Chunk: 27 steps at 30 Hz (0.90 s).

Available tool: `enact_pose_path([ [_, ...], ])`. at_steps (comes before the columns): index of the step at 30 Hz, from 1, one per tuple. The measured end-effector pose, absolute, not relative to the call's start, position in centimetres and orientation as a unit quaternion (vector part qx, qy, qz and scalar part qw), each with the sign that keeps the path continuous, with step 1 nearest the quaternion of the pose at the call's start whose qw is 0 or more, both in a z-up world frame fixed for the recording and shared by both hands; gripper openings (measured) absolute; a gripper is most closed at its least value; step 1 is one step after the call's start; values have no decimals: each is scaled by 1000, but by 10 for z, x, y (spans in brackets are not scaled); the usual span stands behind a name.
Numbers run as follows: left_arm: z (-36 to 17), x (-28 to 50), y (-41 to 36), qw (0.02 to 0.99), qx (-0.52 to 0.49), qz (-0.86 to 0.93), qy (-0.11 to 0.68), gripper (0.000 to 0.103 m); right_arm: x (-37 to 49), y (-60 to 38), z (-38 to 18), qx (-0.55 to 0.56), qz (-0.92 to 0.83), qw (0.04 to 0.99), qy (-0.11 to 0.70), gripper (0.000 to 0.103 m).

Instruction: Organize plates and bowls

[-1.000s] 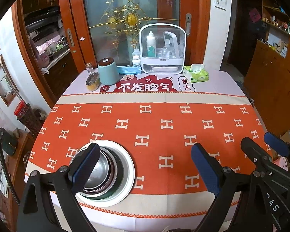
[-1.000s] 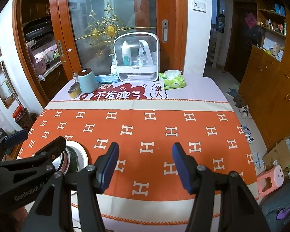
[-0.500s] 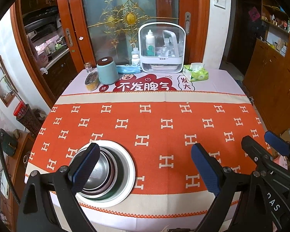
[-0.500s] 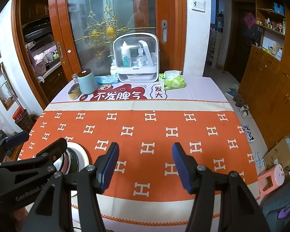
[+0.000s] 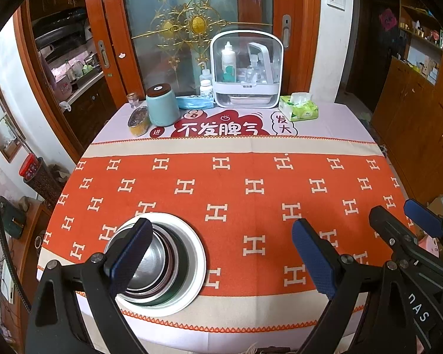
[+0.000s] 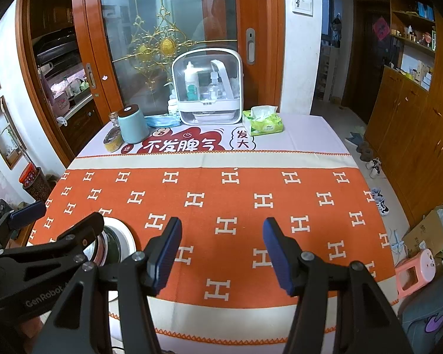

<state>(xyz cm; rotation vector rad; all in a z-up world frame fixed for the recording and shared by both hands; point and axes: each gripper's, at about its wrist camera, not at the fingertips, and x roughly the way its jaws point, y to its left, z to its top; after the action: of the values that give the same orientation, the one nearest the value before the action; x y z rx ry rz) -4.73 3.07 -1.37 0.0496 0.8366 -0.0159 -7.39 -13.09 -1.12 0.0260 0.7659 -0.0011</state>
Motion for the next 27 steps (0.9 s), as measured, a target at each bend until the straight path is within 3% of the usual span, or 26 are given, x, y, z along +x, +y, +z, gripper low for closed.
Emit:
enact_pose_path([
  [27,-21,-41,35,908,24,-13,417,95,-72,-131,-11,16,-1,927,376,58],
])
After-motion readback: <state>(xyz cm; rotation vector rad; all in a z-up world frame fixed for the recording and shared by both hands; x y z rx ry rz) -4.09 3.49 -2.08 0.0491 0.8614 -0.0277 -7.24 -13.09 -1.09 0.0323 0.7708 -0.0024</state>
